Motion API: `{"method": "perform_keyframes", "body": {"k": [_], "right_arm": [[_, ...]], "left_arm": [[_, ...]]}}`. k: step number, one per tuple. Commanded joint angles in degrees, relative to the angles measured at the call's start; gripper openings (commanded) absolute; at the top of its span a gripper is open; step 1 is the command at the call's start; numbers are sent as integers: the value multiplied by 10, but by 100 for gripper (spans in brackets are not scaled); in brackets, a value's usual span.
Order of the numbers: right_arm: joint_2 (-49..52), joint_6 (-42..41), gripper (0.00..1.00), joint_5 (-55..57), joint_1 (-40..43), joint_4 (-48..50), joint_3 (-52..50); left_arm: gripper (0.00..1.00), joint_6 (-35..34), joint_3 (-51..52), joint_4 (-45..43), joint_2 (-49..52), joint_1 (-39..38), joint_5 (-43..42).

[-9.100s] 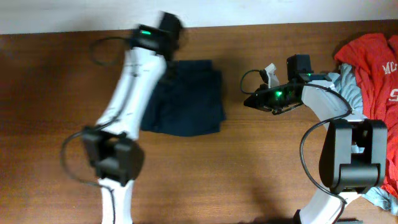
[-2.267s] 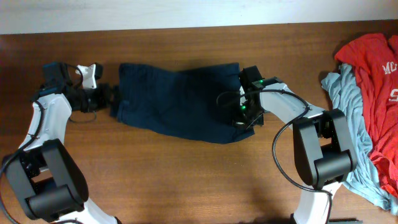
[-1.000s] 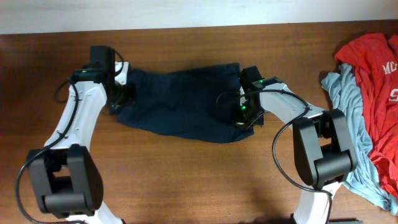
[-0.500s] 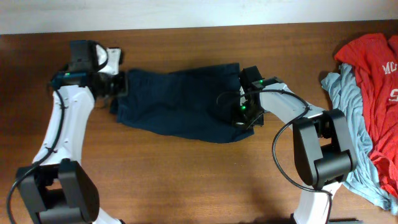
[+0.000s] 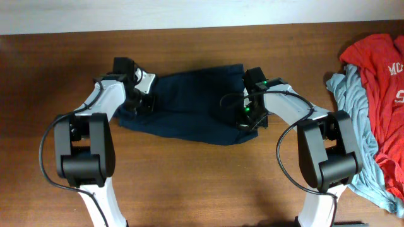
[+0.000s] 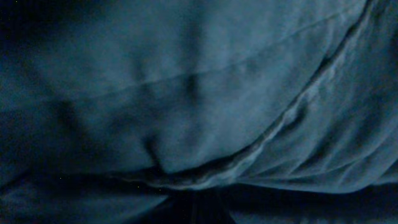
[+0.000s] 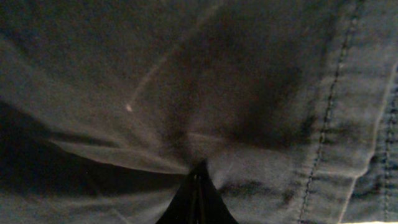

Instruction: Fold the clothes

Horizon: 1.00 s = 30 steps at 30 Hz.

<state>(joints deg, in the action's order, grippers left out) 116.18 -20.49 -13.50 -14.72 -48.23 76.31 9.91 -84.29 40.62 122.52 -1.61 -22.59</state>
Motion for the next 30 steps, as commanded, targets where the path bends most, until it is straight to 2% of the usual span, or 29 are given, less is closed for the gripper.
{"method": "perform_keyframes", "body": {"k": [1, 4, 9, 19, 22, 27, 30], "right_arm": [[4, 5, 4, 34, 1, -11, -15], [4, 5, 4, 35, 1, -11, -15], [4, 0, 4, 36, 1, -12, -15], [4, -14, 4, 37, 1, -17, -15], [4, -11, 4, 33, 2, -17, -14], [-28, 101, 4, -30, 15, -20, 10], [-71, 127, 6, -52, 35, -26, 29]], "left_arm": [[0, 14, 1, 11, 19, 30, 17], [2, 13, 1, 28, 19, 50, 42], [20, 13, -2, 43, 19, 77, 44], [31, 13, -117, 152, -4, 105, 43], [33, 14, -145, 170, -14, 100, 12], [34, 14, -160, 178, -23, 71, -21], [35, 14, -159, 177, -22, 45, -10]]}}
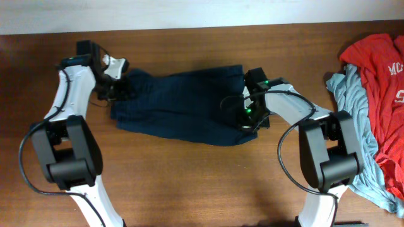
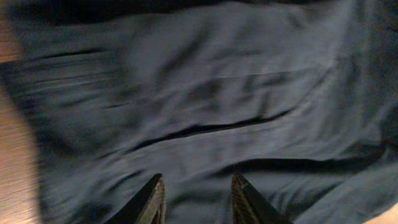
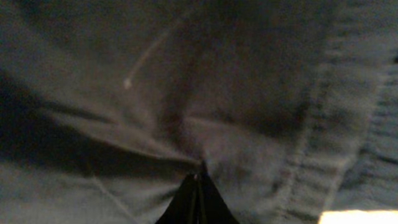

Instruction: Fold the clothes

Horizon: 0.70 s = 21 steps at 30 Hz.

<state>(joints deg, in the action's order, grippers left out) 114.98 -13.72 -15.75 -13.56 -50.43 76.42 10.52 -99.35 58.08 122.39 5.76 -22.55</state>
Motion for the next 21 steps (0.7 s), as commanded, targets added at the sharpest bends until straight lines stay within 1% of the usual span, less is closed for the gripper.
{"method": "perform_keyframes", "body": {"k": [1, 2, 4, 6, 9, 11, 12, 13, 15, 16, 18, 21], "right_arm": [[-74, 60, 12, -38, 34, -8, 35], [-86, 61, 22, -46, 45, -10, 40], [-105, 84, 37, -78, 75, -21, 52], [-108, 108, 45, -115, 106, -35, 62], [-99, 132, 55, -161, 155, -39, 63], [-82, 168, 62, -193, 186, -38, 63], [-73, 191, 65, -207, 197, -38, 63], [-57, 219, 65, -220, 209, -38, 63], [-28, 275, 70, -251, 222, -38, 63], [-14, 291, 71, -261, 224, -38, 63], [8, 311, 74, -268, 224, -38, 63], [38, 324, 75, -267, 220, -35, 63]], "left_arm": [[35, 8, -9, 2, -21, -37, 2], [36, 8, -9, 1, -21, -45, 17], [40, 8, -9, 0, -21, -61, 39], [43, 8, -9, 1, -21, -75, 57], [45, 7, -9, 1, -21, -92, 74], [46, 7, -9, 1, -21, -100, 74], [46, 7, -9, 1, -21, -101, 74], [46, 7, -8, 2, -21, -102, 74], [46, 7, -8, 6, -21, -102, 79], [46, 6, -8, 8, -21, -102, 87], [46, -19, -8, 14, -21, -102, 125], [46, -59, -6, 22, -21, -101, 192]]}}
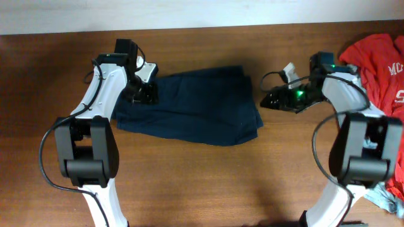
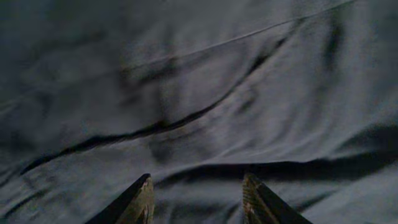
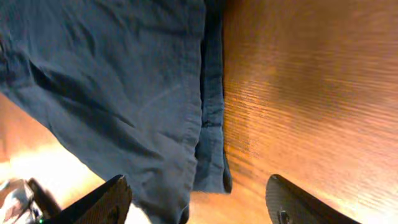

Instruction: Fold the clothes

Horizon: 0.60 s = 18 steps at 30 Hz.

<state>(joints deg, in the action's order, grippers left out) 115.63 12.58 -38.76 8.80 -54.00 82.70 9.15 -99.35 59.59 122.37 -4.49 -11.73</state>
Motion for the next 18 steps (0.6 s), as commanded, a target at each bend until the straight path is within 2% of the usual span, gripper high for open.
{"method": "perform_keyframes", "body": {"k": [1, 10, 14, 18], "right_arm": [[41, 61, 75, -36, -5, 5, 0], [113, 61, 75, -59, -13, 23, 0], [117, 60, 75, -54, -42, 23, 0], [117, 49, 80, -21, -82, 26, 0]], "left_arm": [[46, -54, -4, 7, -21, 2, 98], [47, -57, 35, 4, -12, 2, 101], [46, -60, 52, -2, -6, 2, 101], [46, -67, 67, -12, -5, 2, 101]]}}
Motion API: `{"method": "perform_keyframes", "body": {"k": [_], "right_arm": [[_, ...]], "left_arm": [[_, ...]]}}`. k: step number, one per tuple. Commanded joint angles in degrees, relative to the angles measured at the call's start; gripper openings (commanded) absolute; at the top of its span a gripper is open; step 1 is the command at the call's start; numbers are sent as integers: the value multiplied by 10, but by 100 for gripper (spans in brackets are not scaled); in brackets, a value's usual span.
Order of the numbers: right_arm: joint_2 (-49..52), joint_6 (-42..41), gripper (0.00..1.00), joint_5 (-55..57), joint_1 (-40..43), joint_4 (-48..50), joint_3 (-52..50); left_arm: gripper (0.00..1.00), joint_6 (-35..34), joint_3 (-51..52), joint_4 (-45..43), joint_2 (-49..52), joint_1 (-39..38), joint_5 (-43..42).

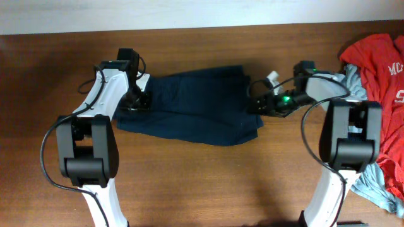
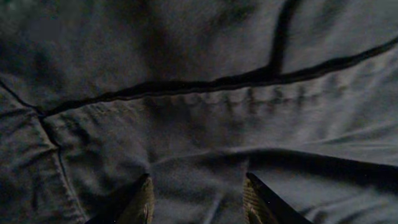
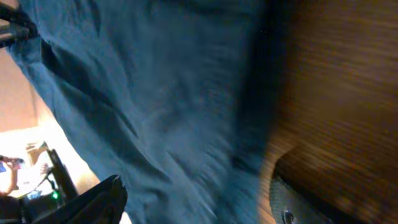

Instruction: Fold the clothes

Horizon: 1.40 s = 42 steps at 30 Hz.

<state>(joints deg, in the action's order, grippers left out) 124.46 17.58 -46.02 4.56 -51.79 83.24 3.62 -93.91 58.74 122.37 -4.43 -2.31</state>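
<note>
A navy garment point(image 1: 189, 113) lies folded lengthwise across the middle of the wooden table point(image 1: 202, 176). My left gripper point(image 1: 140, 99) is open and pressed down on the garment's left end. In the left wrist view its gripper point(image 2: 198, 202) has dark cloth point(image 2: 199, 124) with a seam between the fingers. My right gripper point(image 1: 255, 104) is open at the garment's right edge. In the blurred right wrist view the gripper point(image 3: 199, 199) straddles the blue cloth point(image 3: 155, 93) where it meets the bare wood point(image 3: 336, 74).
A red shirt point(image 1: 379, 69) and a light blue garment point(image 1: 356, 101) are heaped at the table's right end, close behind my right arm. The table's far edge runs along the top of the overhead view.
My right gripper, open over bare wood to the right of the garment, has moved left to the garment's right edge. My left gripper stays open and has shifted slightly on the left end.
At first my right gripper was shut on a pinch of cloth and my left was buried in the left end. Then the left stood open farther left, the right still pinching. Later the right was open and clear of the cloth; now both are open at the garment's ends.
</note>
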Motion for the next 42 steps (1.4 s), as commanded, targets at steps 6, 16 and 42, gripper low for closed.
{"method": "perform_keyframes", "body": {"k": [6, 16, 42], "right_arm": [[28, -43, 79, 106, -99, 40, -6], [27, -76, 34, 71, -111, 64, 1], [21, -191, 4, 452, -146, -330, 370]], "left_arm": [[46, -15, 13, -8, -5, 1, 6], [46, -15, 13, -8, -5, 1, 6], [41, -69, -34, 13, -4, -7, -78]]}}
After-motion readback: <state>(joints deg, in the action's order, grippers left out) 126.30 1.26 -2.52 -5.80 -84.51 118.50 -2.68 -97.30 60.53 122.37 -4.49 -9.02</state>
